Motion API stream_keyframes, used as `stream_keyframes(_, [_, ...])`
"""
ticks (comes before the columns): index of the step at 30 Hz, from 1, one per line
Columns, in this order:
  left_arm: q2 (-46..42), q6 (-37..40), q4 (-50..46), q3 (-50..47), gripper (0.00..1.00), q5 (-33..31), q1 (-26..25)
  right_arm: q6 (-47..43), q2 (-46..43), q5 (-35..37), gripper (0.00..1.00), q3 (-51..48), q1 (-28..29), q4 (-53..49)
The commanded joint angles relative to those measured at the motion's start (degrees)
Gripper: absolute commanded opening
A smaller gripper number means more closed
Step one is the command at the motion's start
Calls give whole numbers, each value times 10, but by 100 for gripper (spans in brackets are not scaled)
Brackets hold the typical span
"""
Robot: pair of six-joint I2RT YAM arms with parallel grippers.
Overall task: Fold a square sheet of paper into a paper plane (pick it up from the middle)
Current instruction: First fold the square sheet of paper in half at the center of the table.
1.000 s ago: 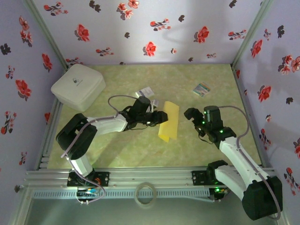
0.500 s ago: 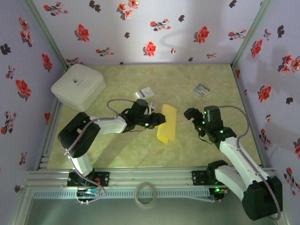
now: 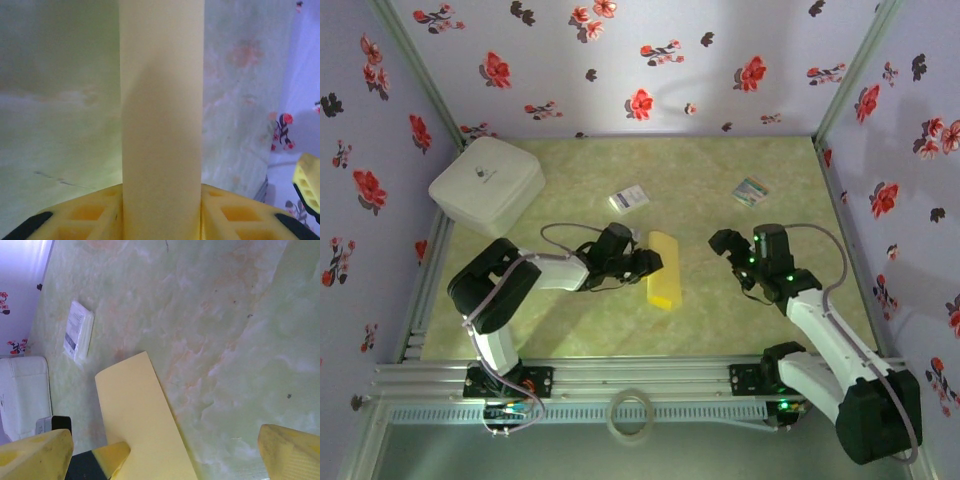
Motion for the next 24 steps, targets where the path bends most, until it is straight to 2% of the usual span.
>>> stream_keyframes(1, [-19,-29,55,-21,37,-51,3,-4,11,-27,96,-8,4,27])
stream_keyframes(6, [-36,-31,57,-46,40,-81,-1,-10,38,-49,96,-2,11,39])
stream_keyframes(16, [-43,79,-179,35,57,-85,-7,-17,77,-47,96,16,35,34])
stream_keyframes(24, [-50,126,-270,68,63,-110,-7,-18,78,-45,96,19,39,30])
